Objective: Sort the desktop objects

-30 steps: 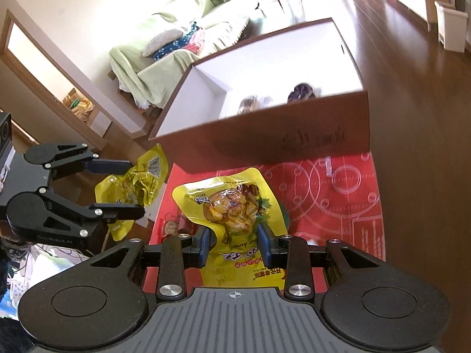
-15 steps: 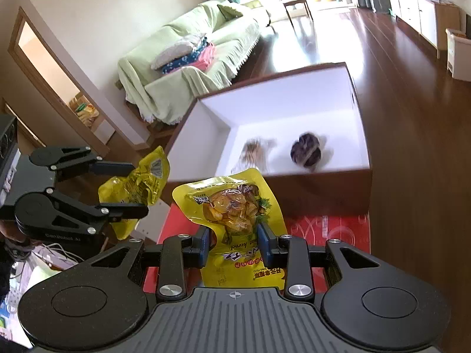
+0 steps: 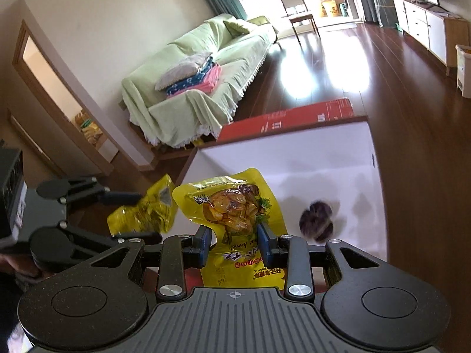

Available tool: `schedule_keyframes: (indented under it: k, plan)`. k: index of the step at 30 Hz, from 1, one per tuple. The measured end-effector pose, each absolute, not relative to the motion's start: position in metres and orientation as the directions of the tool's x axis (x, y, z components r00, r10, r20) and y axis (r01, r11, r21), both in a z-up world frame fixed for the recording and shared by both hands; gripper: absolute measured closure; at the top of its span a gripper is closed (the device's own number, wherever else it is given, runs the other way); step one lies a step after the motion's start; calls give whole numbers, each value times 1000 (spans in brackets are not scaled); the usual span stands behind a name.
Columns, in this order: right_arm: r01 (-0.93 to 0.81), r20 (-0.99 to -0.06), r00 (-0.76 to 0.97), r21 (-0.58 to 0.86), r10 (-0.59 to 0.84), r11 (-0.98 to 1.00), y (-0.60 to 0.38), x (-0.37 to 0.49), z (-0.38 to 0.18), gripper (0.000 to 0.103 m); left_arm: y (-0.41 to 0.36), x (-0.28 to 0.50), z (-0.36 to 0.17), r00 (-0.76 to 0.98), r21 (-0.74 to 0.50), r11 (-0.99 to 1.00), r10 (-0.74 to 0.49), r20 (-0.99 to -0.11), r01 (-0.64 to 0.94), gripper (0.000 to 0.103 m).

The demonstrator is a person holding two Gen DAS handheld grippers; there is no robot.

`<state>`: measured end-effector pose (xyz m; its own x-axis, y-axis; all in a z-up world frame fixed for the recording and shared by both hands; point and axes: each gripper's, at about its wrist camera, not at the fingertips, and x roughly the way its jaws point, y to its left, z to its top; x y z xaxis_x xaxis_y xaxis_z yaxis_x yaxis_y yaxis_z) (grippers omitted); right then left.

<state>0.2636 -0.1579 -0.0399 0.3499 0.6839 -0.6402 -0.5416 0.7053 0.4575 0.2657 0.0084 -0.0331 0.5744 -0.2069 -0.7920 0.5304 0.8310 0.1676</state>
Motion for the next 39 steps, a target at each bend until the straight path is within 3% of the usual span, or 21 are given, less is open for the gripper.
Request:
schedule_keyframes:
  k: [19, 39]
  plan:
    - [-313, -711, 325, 541, 623, 781, -105, 376, -117, 71, 24, 368, -95, 510, 76, 906, -164, -845, 417, 42]
    - [-279, -751, 314, 511, 580, 813, -114, 398, -141, 71, 33, 409, -135, 492, 56, 921, -153, -857, 385, 40]
